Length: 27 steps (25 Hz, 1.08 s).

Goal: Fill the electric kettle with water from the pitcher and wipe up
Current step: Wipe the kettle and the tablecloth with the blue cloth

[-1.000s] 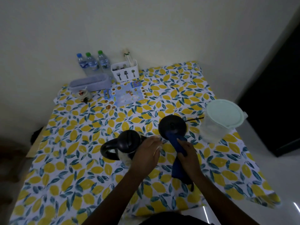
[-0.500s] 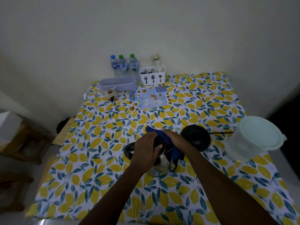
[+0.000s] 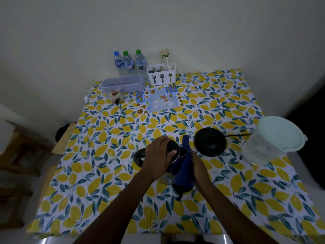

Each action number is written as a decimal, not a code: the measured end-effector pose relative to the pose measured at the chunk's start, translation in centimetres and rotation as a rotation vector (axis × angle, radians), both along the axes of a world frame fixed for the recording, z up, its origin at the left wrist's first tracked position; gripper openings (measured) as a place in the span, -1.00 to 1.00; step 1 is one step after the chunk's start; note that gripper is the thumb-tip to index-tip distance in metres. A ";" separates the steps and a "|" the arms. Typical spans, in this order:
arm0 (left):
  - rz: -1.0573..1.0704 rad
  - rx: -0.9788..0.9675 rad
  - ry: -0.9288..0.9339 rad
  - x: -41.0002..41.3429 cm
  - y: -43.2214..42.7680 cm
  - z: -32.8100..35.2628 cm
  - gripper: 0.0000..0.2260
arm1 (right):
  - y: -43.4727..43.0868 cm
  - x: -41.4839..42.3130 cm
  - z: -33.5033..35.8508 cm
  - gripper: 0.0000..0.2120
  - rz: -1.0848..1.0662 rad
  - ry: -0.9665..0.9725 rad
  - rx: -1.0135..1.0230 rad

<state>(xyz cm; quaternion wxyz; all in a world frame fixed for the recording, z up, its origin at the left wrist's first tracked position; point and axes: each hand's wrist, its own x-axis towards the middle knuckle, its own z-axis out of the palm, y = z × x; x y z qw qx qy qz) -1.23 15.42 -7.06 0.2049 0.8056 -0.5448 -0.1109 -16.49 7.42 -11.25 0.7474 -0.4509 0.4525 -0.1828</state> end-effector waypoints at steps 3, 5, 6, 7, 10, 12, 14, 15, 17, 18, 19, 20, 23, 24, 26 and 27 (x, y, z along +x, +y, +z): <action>-0.095 0.073 0.100 1.5 -0.4 0.9 -0.50 | 4.4 0.1 -0.1 -0.65 -0.231 0.323 -0.282; -0.169 0.139 0.197 2.7 -0.6 1.7 -0.52 | 5.9 0.9 -0.7 -0.35 -0.176 0.430 -0.506; -0.190 0.154 0.218 3.1 -0.6 2.1 -0.52 | 6.5 1.5 -2.3 -0.14 -0.075 0.354 -0.543; -0.199 0.155 0.222 3.2 -0.5 2.2 -0.52 | 6.9 1.9 -3.2 0.01 -0.011 0.302 -0.528; -0.204 0.148 0.188 2.8 -0.4 2.3 -0.51 | 7.1 0.6 -5.5 0.06 -0.016 0.260 -0.492; -0.199 0.165 0.178 2.8 -0.4 2.3 -0.49 | 7.8 0.6 -5.4 0.01 -0.021 0.241 -0.468; -0.203 0.183 0.174 2.9 -0.5 2.4 -0.49 | 8.8 1.4 -5.1 0.02 -0.093 0.279 -0.465; -0.207 0.192 0.173 2.9 -0.5 2.4 -0.49 | 9.4 1.8 -4.8 0.02 -0.127 0.302 -0.480; -0.212 0.199 0.175 2.8 -0.5 2.5 -0.49 | 10.5 3.2 -3.2 0.02 -0.176 0.351 -0.531; -0.216 0.197 0.179 2.8 -0.5 2.5 -0.49 | 11.0 4.0 -2.3 0.01 -0.191 0.352 -0.553; -0.218 0.195 0.185 2.9 -0.5 2.6 -0.49 | 11.3 4.7 -1.7 0.01 -0.204 0.346 -0.577; -0.219 0.195 0.194 3.0 -0.5 2.6 -0.48 | 11.5 5.0 -1.2 0.02 -0.205 0.350 -0.600; -0.232 0.191 0.204 3.0 -0.4 2.6 -0.48 | 11.3 4.8 -1.4 0.06 -0.199 0.378 -0.605; -0.234 0.186 0.204 3.0 -0.4 2.6 -0.48 | 11.1 4.4 -1.8 0.08 -0.197 0.389 -0.573; -0.237 0.176 0.195 3.1 -0.4 2.5 -0.48 | 10.8 3.6 -2.9 0.14 -0.182 0.409 -0.525; -0.238 0.171 0.186 3.1 -0.4 2.3 -0.47 | 10.6 3.3 -3.5 0.18 -0.169 0.417 -0.525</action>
